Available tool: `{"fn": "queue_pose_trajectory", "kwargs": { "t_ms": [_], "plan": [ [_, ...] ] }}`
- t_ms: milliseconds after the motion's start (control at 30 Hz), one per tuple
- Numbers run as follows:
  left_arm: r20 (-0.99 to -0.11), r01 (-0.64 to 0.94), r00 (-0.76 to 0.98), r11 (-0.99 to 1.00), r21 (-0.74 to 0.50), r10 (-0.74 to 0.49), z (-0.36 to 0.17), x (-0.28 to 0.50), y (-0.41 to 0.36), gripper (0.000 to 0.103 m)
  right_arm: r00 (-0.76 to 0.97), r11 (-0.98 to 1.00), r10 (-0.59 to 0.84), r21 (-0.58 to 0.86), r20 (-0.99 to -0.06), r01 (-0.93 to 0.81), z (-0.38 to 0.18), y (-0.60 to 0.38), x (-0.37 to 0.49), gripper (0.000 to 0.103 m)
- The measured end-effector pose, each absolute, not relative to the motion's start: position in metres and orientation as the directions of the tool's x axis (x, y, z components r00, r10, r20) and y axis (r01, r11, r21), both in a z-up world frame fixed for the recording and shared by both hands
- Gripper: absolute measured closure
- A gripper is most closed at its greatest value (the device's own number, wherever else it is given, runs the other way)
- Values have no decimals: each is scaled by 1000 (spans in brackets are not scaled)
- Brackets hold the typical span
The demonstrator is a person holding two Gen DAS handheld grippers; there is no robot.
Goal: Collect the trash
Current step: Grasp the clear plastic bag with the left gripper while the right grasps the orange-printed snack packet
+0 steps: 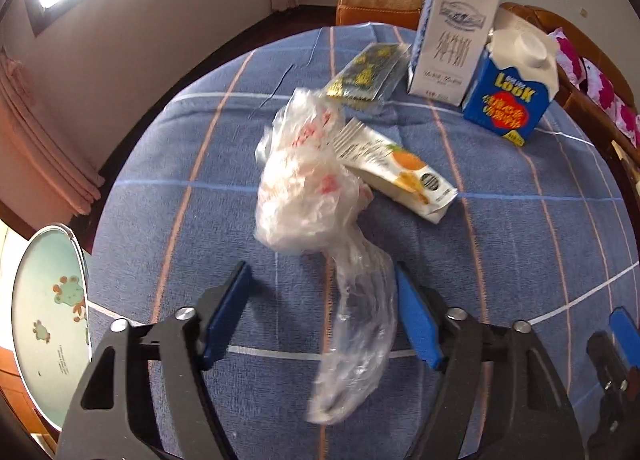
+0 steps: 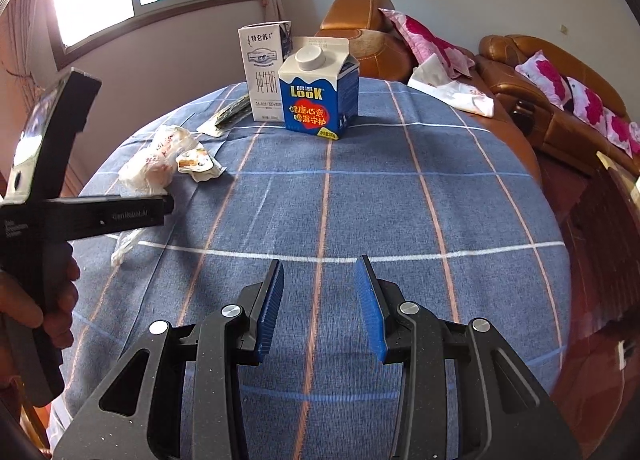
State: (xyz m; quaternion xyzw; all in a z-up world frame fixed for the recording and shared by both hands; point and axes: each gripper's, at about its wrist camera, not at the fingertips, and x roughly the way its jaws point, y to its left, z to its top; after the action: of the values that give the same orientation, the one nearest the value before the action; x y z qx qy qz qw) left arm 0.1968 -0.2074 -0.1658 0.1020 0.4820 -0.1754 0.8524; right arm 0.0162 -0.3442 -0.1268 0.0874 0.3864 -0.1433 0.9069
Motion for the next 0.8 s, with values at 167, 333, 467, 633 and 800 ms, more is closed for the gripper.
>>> {"fn": "queue_pose_trajectory", "kwargs": {
  "t_ms": [167,333,467,633,800],
  "plan": [
    [-843,407,481,913,-30,-242,-161,199,-183,88,666,953,-168,54,-727,299,-124,-340,37,65],
    [-827,383,522,924,9,-209,-158,201,-151,88,688,972,-116,62,-716,228,-117,-326,73,65],
    [-825,374,533,927,30,-188,-156,204,-134,88,687,983,-54,83,-725,164,-115,-314,113,65],
    [-821,371,540,928,32,-187,-152,210,-122,88,659,995,25,84,-752,59,-121,-297,164,65],
    [-824,369,529,930,9,-202,-152,215,-115,88,593,997,73,75,-802,-22,-136,-288,198,65]
  ]
}}
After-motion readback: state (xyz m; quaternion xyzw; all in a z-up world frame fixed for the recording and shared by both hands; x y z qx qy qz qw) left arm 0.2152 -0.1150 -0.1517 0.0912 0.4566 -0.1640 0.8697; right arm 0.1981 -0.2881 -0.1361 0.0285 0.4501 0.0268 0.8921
